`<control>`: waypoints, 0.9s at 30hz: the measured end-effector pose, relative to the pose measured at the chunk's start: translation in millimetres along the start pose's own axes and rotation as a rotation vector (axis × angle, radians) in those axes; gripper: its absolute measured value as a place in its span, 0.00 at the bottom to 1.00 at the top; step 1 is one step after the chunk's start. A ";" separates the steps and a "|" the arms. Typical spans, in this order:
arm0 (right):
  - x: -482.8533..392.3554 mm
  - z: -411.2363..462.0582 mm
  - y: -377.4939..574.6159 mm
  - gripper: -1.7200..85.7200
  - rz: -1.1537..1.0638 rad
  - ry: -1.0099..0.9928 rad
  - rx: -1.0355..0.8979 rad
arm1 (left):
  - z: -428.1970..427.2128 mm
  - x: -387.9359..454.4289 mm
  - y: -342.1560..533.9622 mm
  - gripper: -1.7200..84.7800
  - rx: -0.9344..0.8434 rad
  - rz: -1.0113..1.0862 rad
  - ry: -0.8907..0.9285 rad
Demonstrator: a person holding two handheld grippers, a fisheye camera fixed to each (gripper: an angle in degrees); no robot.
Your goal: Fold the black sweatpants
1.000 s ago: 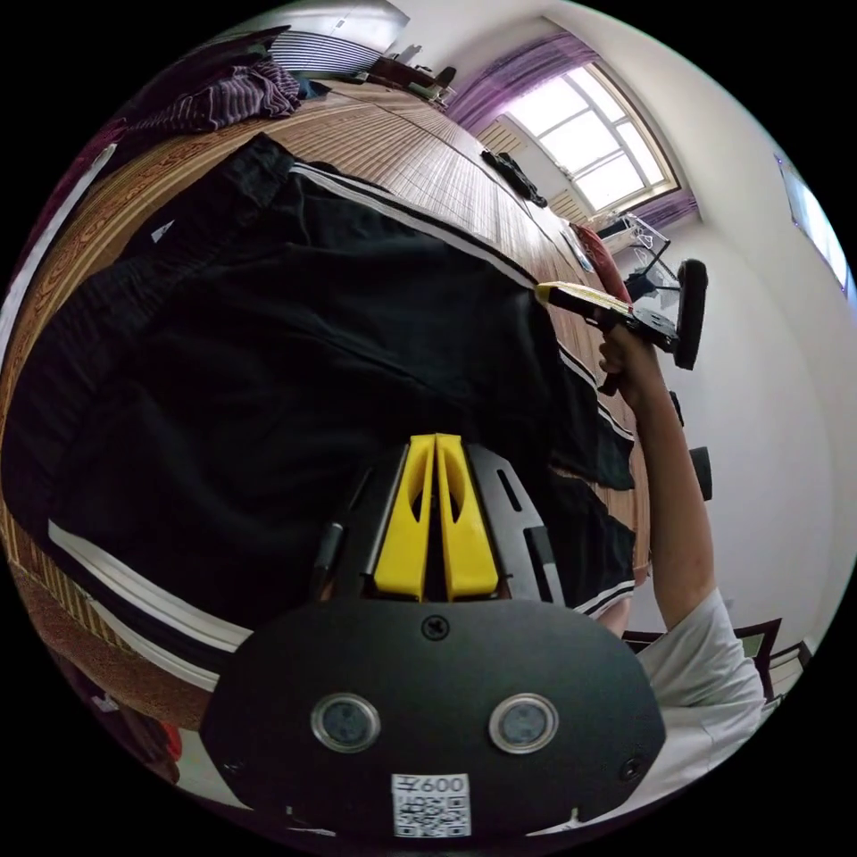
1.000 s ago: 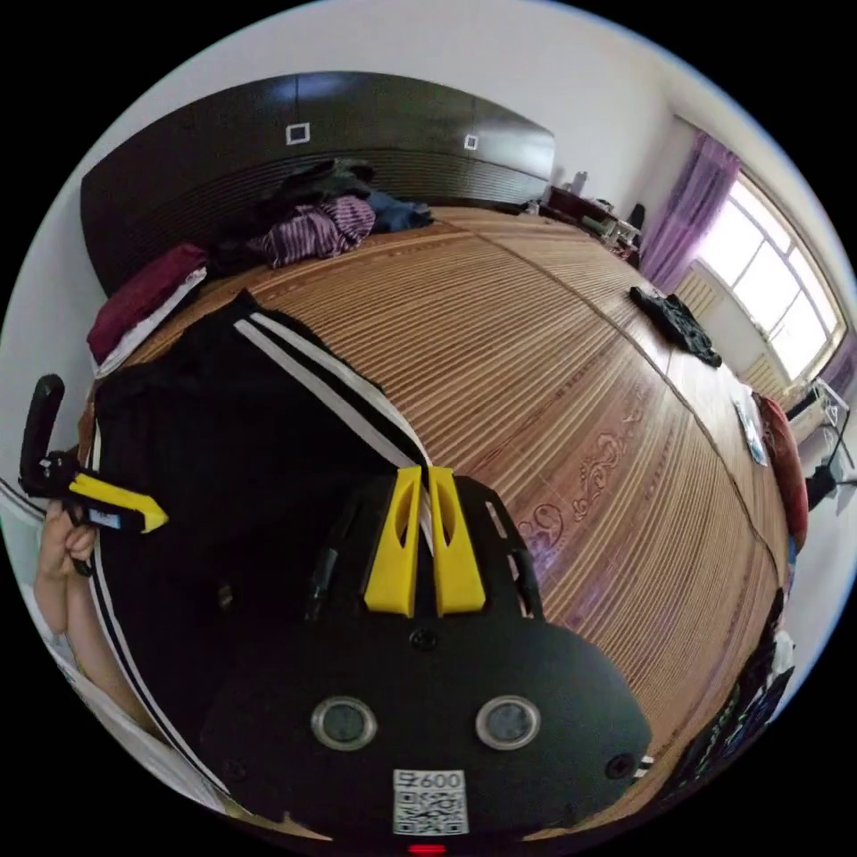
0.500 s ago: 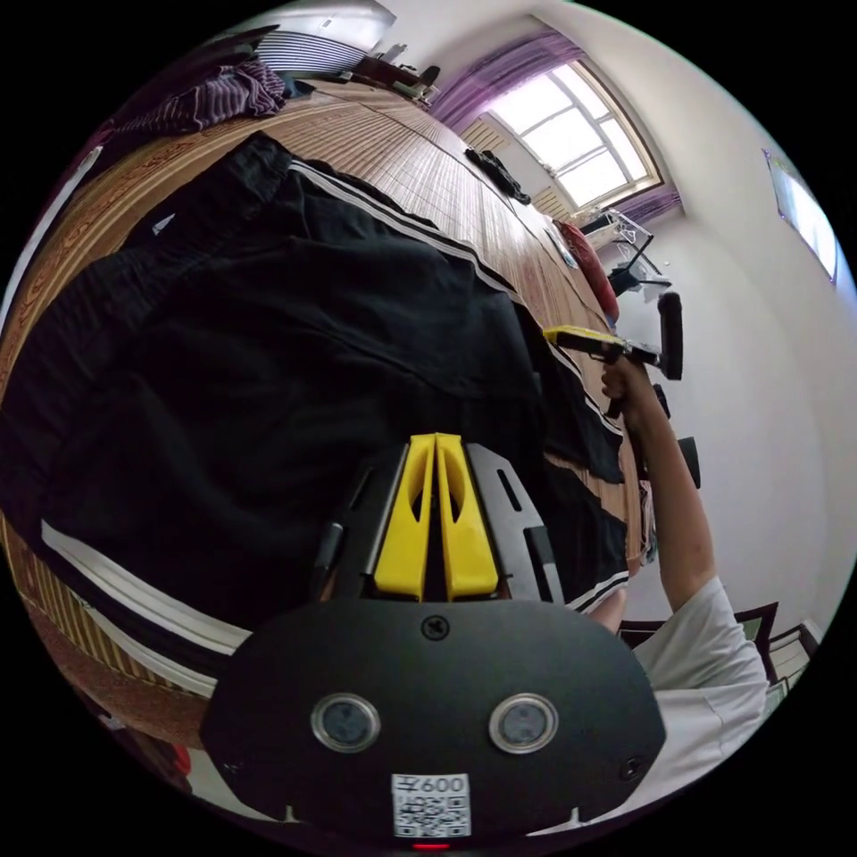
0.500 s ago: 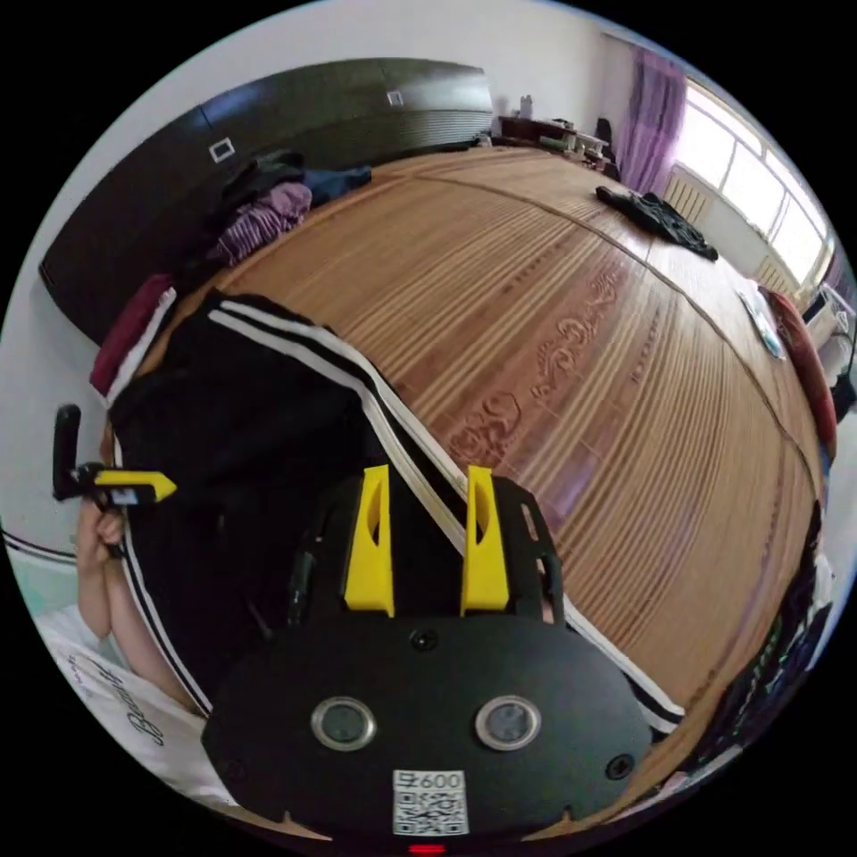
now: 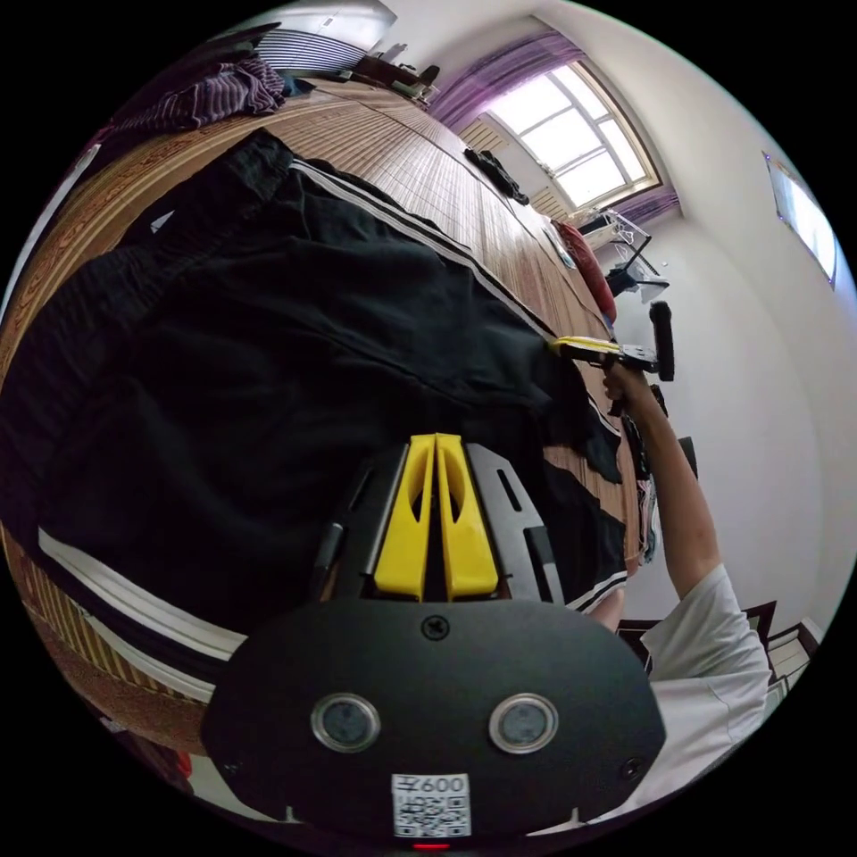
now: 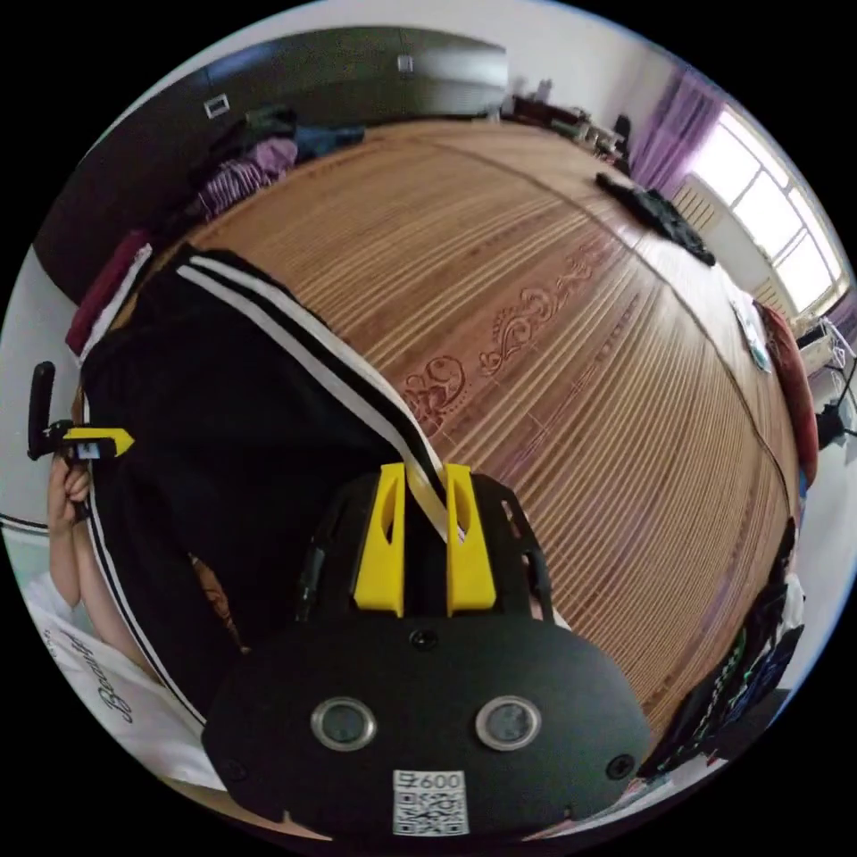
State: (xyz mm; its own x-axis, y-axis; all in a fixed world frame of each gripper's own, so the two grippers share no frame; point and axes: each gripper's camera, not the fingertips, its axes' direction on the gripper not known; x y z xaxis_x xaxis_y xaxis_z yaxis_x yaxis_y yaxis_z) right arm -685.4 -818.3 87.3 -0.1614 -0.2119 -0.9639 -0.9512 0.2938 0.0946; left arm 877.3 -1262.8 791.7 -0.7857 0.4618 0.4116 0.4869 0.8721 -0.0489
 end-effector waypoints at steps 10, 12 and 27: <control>33.4 -122.9 48.1 0.06 0.367 -0.164 0.232 | -39.8 -20.7 12.7 0.02 0.009 -0.003 0.013; 23.1 -120.1 49.1 0.04 0.373 -0.082 0.155 | -45.9 -24.9 14.7 0.02 0.011 -0.007 0.020; -84.4 -235.6 51.2 0.01 0.604 0.571 0.080 | -76.3 -24.7 19.4 0.02 0.015 0.035 0.002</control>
State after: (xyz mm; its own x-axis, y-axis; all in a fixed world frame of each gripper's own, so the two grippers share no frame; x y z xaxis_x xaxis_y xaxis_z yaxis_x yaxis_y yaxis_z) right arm -782.5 -1005.0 232.1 -0.7668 -0.4303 -0.4764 -0.6400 0.5696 0.5157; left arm 935.2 -1269.7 849.9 -0.7676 0.4919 0.4108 0.5082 0.8577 -0.0774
